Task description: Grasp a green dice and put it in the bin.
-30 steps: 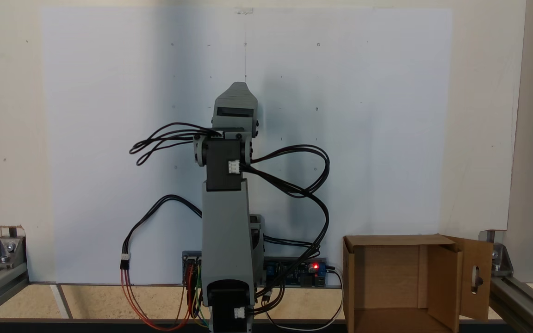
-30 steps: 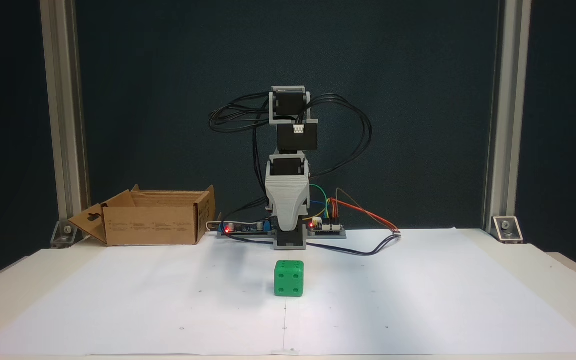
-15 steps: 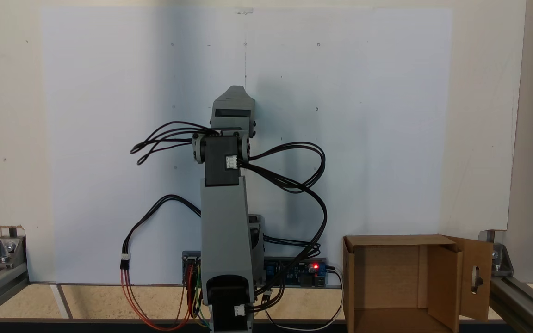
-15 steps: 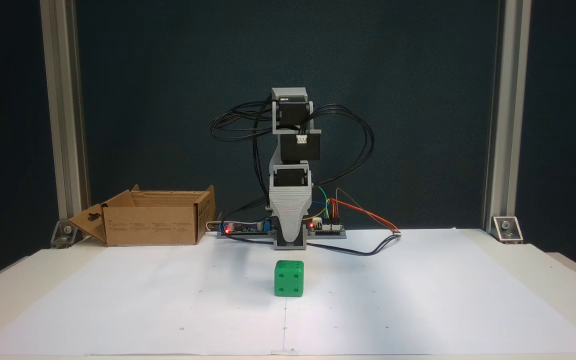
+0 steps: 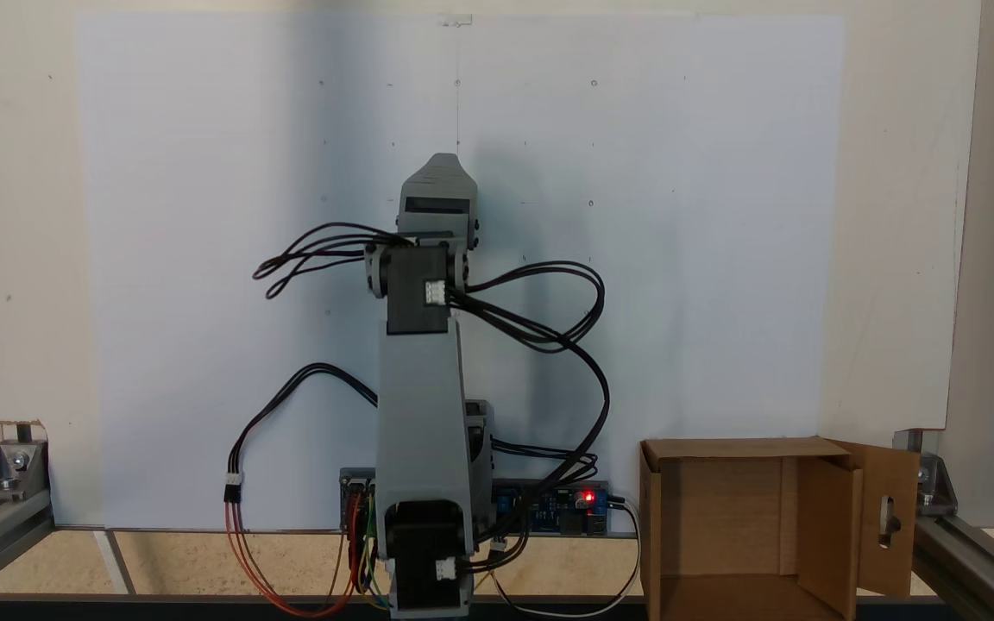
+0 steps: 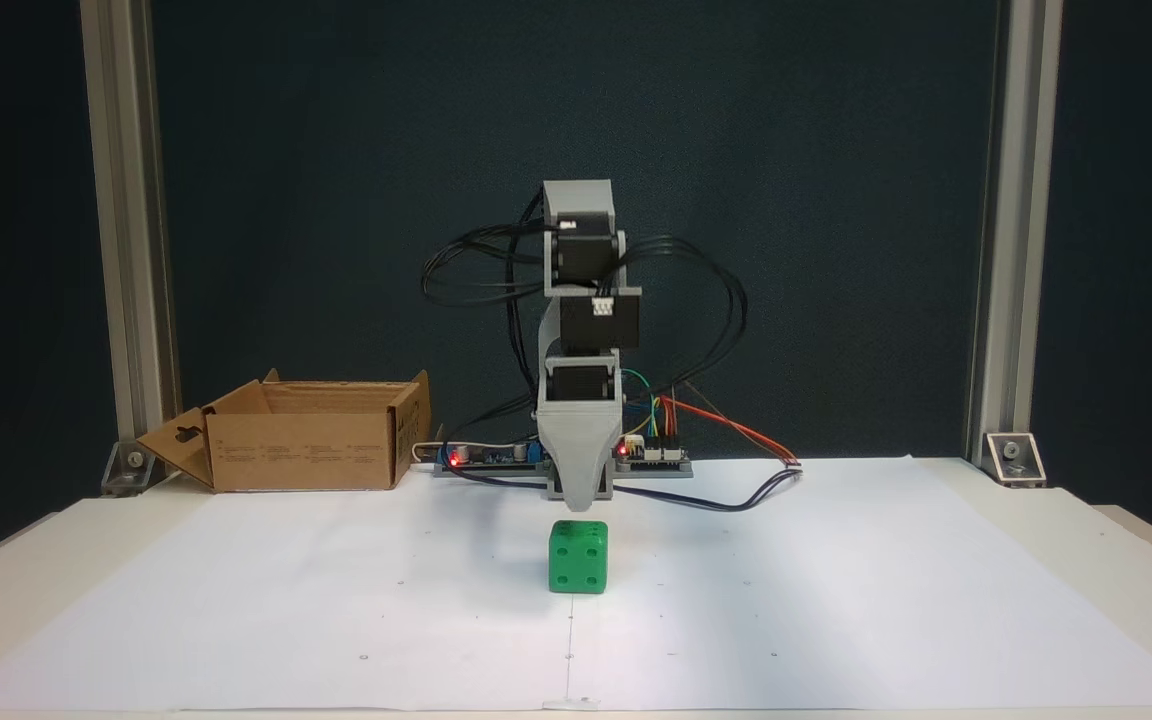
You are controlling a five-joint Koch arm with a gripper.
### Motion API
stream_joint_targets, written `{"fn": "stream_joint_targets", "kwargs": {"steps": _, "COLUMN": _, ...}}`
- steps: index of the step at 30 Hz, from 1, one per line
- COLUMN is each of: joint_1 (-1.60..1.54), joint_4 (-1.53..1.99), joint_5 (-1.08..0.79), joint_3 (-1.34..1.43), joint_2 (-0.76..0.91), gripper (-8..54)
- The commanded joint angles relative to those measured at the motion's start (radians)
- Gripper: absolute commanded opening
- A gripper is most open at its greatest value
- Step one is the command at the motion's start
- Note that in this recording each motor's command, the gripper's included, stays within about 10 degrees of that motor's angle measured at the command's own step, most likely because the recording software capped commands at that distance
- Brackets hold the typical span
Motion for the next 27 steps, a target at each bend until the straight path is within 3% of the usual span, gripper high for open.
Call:
{"fn": "stream_joint_targets", "kwargs": {"steps": 1, "joint_1": 0.002, "joint_4": -0.028, "joint_5": 0.021, "joint_3": -0.018, "joint_2": -0.006, "gripper": 43.2}}
{"fn": "stream_joint_targets", "kwargs": {"steps": 11, "joint_1": 0.011, "joint_4": -0.091, "joint_5": 0.020, "joint_3": -0.018, "joint_2": -0.138, "gripper": 43.2}}
{"fn": "stream_joint_targets", "kwargs": {"steps": 27, "joint_1": 0.017, "joint_4": -0.106, "joint_5": 0.020, "joint_3": -0.020, "joint_2": -0.198, "gripper": 42.0}}
